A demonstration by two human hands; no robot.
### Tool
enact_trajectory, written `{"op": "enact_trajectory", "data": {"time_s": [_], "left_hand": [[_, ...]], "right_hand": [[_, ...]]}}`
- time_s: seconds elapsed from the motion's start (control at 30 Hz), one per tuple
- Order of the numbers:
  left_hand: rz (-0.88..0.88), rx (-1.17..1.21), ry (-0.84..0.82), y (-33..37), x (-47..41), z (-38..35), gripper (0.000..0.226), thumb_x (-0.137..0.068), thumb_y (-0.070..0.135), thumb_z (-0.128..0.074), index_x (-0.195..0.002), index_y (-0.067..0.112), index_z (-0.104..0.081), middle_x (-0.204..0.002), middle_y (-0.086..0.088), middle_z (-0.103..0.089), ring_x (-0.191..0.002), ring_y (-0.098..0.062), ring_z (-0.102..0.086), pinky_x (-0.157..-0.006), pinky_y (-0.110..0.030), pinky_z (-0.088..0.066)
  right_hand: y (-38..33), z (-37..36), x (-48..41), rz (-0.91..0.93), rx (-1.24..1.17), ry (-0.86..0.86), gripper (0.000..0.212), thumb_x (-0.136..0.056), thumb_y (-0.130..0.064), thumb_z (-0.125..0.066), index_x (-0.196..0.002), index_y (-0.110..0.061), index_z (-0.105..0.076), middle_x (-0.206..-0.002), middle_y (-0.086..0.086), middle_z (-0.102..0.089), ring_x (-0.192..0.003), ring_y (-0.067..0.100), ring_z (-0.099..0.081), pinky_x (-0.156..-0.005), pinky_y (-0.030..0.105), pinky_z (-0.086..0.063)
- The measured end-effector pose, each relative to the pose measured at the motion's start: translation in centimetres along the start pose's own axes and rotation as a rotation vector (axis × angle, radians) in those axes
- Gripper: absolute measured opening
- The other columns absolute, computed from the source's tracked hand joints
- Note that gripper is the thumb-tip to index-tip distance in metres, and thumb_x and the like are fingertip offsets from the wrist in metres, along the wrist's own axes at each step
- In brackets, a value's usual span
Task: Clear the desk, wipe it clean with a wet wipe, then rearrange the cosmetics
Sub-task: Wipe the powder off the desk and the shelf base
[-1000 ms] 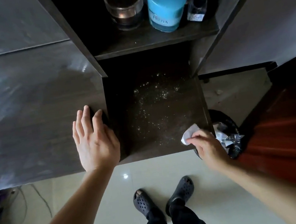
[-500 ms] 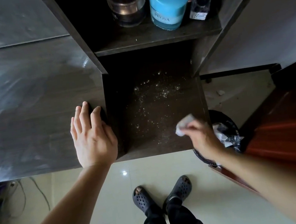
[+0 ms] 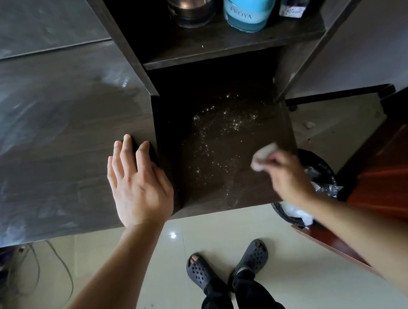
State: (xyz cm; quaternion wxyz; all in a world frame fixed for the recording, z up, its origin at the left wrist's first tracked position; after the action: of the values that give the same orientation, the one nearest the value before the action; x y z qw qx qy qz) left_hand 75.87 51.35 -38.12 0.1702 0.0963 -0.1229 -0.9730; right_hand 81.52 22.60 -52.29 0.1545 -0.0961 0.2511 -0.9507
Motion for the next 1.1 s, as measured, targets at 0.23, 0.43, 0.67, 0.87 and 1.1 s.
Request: {"op": "enact_trajectory", "data": {"time_s": [0.23, 0.43, 0.67, 0.87, 1.1], "left_hand": [[0.0, 0.005, -0.016, -0.1, 0.1, -0.3, 0.043, -0.087, 0.016, -0.038, -0.126, 0.003, -0.051, -0.145, -0.022, -0.039, -0.137, -0.039, -0.029, -0.114, -0.05, -0.022], [0.006, 0.005, -0.033, 0.1, 0.0, -0.1, 0.045, -0.086, 0.017, -0.036, -0.125, 0.002, -0.051, -0.144, -0.023, -0.038, -0.137, -0.04, -0.029, -0.113, -0.052, -0.022], [-0.001, 0.005, -0.027, 0.1, -0.1, -0.1, 0.045, -0.086, 0.017, -0.036, -0.125, 0.002, -0.051, -0.144, -0.024, -0.039, -0.136, -0.041, -0.03, -0.113, -0.052, -0.022], [0.007, 0.0, -0.043, -0.1, -0.2, -0.1, 0.047, -0.085, 0.017, -0.036, -0.126, 0.001, -0.051, -0.145, -0.024, -0.037, -0.137, -0.042, -0.029, -0.113, -0.053, -0.021], [0.022, 0.003, -0.042, -0.3, -0.3, -0.4, 0.049, -0.085, 0.02, -0.033, -0.126, 0.001, -0.052, -0.145, -0.023, -0.037, -0.137, -0.041, -0.028, -0.114, -0.052, -0.019]], "right_hand": [[-6.3, -4.1, 0.0, -0.064, -0.145, 0.115, 0.013, -0.092, -0.017, -0.058, -0.102, -0.025, -0.061, -0.096, 0.001, -0.056, -0.085, 0.011, -0.052, -0.072, 0.029, -0.043], [-7.0, -4.2, 2.3, 0.179, -0.11, -0.177, 0.038, -0.085, 0.003, -0.053, -0.112, -0.019, -0.068, -0.102, 0.004, -0.059, -0.088, 0.02, -0.056, -0.071, 0.029, -0.045], [4.4, 3.4, -10.0, -0.308, -0.014, 0.253, 0.024, -0.083, -0.009, -0.055, -0.104, -0.009, -0.068, -0.114, 0.018, -0.061, -0.106, 0.027, -0.057, -0.096, 0.036, -0.041], [-2.4, -0.3, -5.4, 0.054, 0.078, 0.156, 0.052, -0.075, 0.016, -0.056, -0.121, -0.008, -0.063, -0.105, 0.019, -0.057, -0.095, 0.039, -0.054, -0.081, 0.047, -0.049], [-0.2, 1.3, -19.2, -0.14, 0.105, 0.135, 0.056, -0.089, 0.01, -0.037, -0.141, -0.008, -0.041, -0.152, 0.013, -0.031, -0.143, 0.029, -0.021, -0.118, 0.035, -0.013]]}}
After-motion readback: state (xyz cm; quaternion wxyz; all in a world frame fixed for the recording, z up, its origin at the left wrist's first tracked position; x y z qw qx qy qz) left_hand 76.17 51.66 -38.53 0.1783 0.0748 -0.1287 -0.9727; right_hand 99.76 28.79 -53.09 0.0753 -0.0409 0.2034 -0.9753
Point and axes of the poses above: each hand's wrist, its own x-axis away from the middle knuckle, its own z-axis out of the back of the hand, y = z × x, the point moved 9 cm from there along -x, towards the middle knuckle
